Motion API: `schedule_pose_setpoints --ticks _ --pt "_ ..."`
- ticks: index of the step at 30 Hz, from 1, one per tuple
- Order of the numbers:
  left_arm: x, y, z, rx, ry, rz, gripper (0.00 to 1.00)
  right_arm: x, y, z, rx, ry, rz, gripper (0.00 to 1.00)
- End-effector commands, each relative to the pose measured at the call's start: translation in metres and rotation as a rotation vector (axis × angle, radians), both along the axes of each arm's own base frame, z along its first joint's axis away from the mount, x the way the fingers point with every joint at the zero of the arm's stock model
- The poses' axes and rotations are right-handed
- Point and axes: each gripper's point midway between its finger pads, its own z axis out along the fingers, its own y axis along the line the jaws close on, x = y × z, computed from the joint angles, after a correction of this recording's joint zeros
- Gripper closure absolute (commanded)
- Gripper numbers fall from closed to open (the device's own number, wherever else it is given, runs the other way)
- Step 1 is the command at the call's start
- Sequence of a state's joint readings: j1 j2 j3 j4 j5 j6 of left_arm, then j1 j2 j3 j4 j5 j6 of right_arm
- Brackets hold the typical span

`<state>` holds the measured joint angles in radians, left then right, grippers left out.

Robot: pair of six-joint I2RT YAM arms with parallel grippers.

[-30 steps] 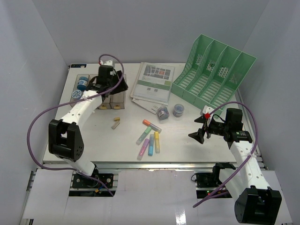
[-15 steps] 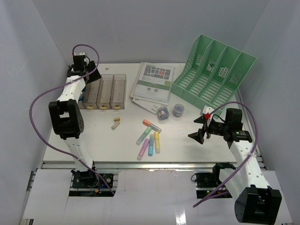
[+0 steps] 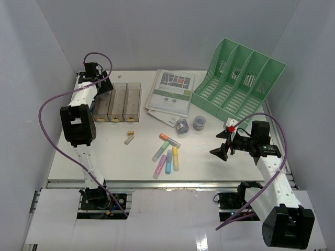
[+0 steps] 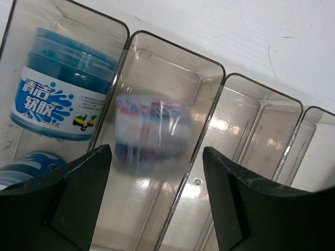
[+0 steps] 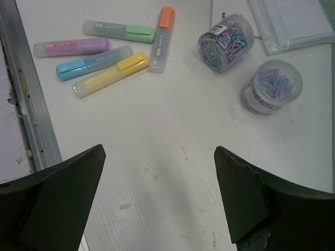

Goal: Organize the desk

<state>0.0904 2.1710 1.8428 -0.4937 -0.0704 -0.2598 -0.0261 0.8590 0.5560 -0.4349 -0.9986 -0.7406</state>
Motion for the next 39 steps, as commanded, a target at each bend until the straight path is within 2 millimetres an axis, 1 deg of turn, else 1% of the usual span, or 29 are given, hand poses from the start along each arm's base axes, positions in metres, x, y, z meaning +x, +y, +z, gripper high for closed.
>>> schedule_pose_setpoints --ticks 1,2,3,5,6,8,9,10,11,12,13,14,15,16,17,19,20,22,23,25,27,29,31,34,38,39 --pt "0.004 0.005 0.047 0.023 -0.072 0.0 0.1 0.004 0.0 0.011 0.006 -0.03 0.009 0.09" --pt "0.002 0.002 0.051 0.016 -0.078 -0.007 0.04 0.005 0.0 0.01 0.004 -0.026 0.003 0.09" --pt "0.0 -0.002 0.058 0.002 -0.091 -0.02 0.02 0.006 -0.001 0.009 0.002 -0.026 -0.004 0.09" --pt "-0.004 -0.009 0.074 -0.026 -0.121 -0.041 0.02 0.008 -0.002 0.008 0.001 -0.014 -0.023 0.09" --pt "-0.006 -0.016 0.08 -0.053 -0.133 -0.068 0.02 0.01 -0.003 0.007 0.001 -0.01 -0.032 0.08" --pt "-0.017 -0.027 0.097 -0.103 -0.161 -0.095 0.02 0.015 -0.004 0.008 0.016 0.012 -0.075 0.07" --pt "-0.026 -0.036 0.105 -0.141 -0.172 -0.113 0.02 0.019 -0.006 0.006 0.015 0.022 -0.101 0.06" --pt "-0.037 -0.045 0.107 -0.183 -0.176 -0.138 0.02 0.023 -0.009 0.004 0.011 0.031 -0.135 0.05" --pt "-0.049 -0.055 0.101 -0.223 -0.169 -0.171 0.02 0.03 -0.012 0.004 0.007 0.038 -0.18 0.04" --pt "-0.061 -0.065 0.1 -0.259 -0.175 -0.203 0.02 0.037 -0.015 0.004 0.008 0.045 -0.221 0.02" --pt "-0.066 -0.071 0.133 -0.274 -0.26 -0.233 0.02 0.041 -0.014 0.006 0.015 0.051 -0.233 0.01" --pt "-0.094 -0.085 0.145 -0.322 -0.32 -0.282 0.02 0.052 -0.02 0.004 -0.018 0.054 -0.299 0.0" --pt "-0.112 -0.094 0.15 -0.347 -0.355 -0.315 0.02 0.059 -0.023 0.003 -0.047 0.053 -0.337 0.0" --pt "-0.14 -0.105 0.155 -0.385 -0.396 -0.351 0.02 0.064 -0.02 0.006 -0.05 0.06 -0.345 0.0" --pt "-0.162 -0.11 0.153 -0.408 -0.404 -0.353 0.02 0.07 -0.02 0.008 -0.054 0.069 -0.366 0.0" --pt "-0.215 -0.134 0.154 -0.504 -0.461 -0.436 0.02 0.088 -0.025 0.005 -0.074 0.127 -0.469 0.0" --pt "-0.234 -0.144 0.152 -0.552 -0.463 -0.48 0.02 0.096 -0.024 0.005 -0.078 0.157 -0.508 0.0" --pt "-0.263 -0.16 0.147 -0.634 -0.452 -0.547 0.02 0.111 -0.014 0.013 -0.083 0.19 -0.552 0.1" --pt "-0.282 -0.17 0.142 -0.685 -0.434 -0.587 0.02 0.115 -0.006 0.011 -0.094 0.211 -0.547 0.1" --pt "-0.309 -0.179 0.135 -0.738 -0.409 -0.621 0.02 0.129 0.0 0.005 -0.129 0.213 -0.576 0.1" --pt "-0.326 -0.182 0.132 -0.747 -0.399 -0.633 0.02 0.139 0.005 -0.008 -0.158 0.24 -0.583 0.1" --pt "-0.342 -0.183 0.135 -0.734 -0.408 -0.643 0.02 0.15 0.011 -0.016 -0.18 0.263 -0.589 0.1" --pt "-0.351 -0.184 0.133 -0.734 -0.389 -0.646 0.02 0.159 0.013 -0.023 -0.192 0.28 -0.597 0.1" --pt "-0.358 -0.186 0.123 -0.772 -0.333 -0.624 0.02 0.166 0.016 -0.031 -0.2 0.287 -0.592 0.1" --pt "-0.361 -0.187 0.109 -0.821 -0.307 -0.585 0.02 0.169 0.026 -0.044 -0.206 0.322 -0.546 0.1" --pt "-0.362 -0.188 0.11 -0.834 -0.316 -0.584 0.02 0.169 0.028 -0.046 -0.206 0.331 -0.531 0.1"
